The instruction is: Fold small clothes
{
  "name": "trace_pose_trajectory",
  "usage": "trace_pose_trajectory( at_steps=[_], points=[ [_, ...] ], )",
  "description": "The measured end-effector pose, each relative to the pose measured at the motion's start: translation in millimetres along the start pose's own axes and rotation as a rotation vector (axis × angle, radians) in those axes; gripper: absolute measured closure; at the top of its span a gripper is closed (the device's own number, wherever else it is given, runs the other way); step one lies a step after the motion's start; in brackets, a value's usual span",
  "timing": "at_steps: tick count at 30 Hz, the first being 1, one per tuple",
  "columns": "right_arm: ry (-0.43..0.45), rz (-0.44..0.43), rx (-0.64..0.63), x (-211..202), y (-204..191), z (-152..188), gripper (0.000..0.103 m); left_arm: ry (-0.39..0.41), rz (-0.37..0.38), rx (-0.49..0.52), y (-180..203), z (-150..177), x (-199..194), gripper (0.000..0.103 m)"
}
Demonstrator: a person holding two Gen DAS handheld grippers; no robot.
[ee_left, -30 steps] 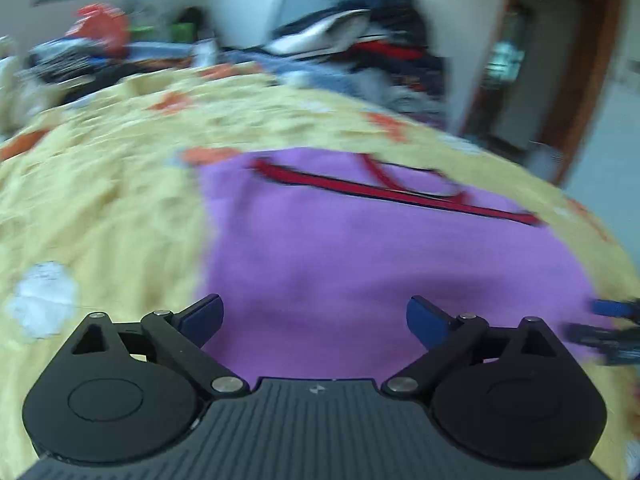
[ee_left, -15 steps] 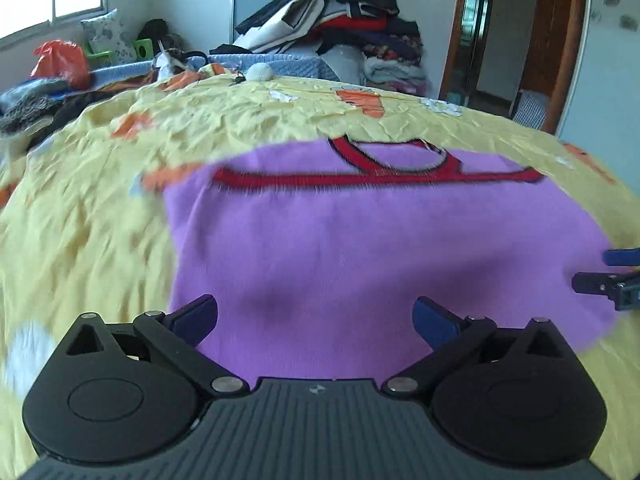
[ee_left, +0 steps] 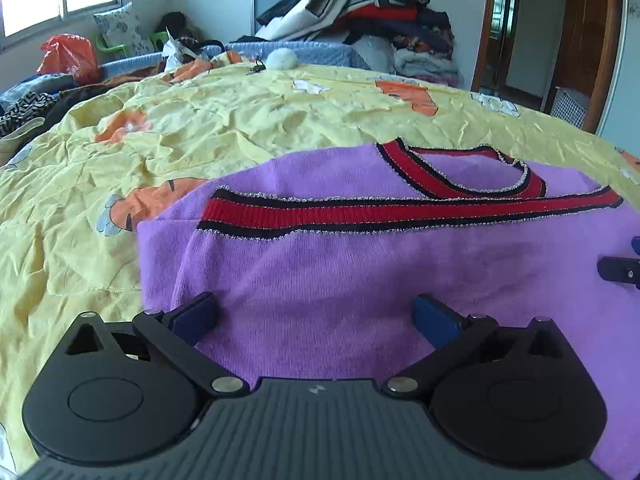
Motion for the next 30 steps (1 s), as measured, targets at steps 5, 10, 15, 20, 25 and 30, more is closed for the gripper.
trace_pose_trajectory(
  at_steps=[5, 10, 15, 20, 25, 30],
  points=[
    [0.021, 0.002, 0.007, -1, 2, 2, 0.000, 0.004, -0.003, -0.009, 0, -1, 1, 0.000],
    [0.020, 0.000, 0.008, 0, -1, 1, 0.000, 0.007, 0.002, -0.013, -1, 0, 0, 0.000],
    [0.020, 0.005, 0.006, 0, -1, 3, 0.000, 0.011, 0.006, -0.019, -2, 1, -1, 0.000],
    [0.019, 0.001, -0.006, -3, 0, 3, 0.000, 0.009, 0.021, -0.017, -4, 1, -4, 0.000],
    [0.032, 0.035, -0.084, -41, -20, 6, 0.000, 0.017, 0.056, -0.017, -34, 0, -24, 0.000],
    [0.204, 0.075, -0.237, -101, -86, 32, 0.000, -0.060, 0.173, -0.248, -100, -5, -11, 0.000]
  ],
)
Point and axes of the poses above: each gripper's, at about its wrist camera, not at the fingertips, and x roughly the way its jaws point, y to its right, z to its underside, the point moved 4 cm from there along x, roughly the way its jaws point, and after that the axes turned 9 degrees about y, right-handed, at the moved point
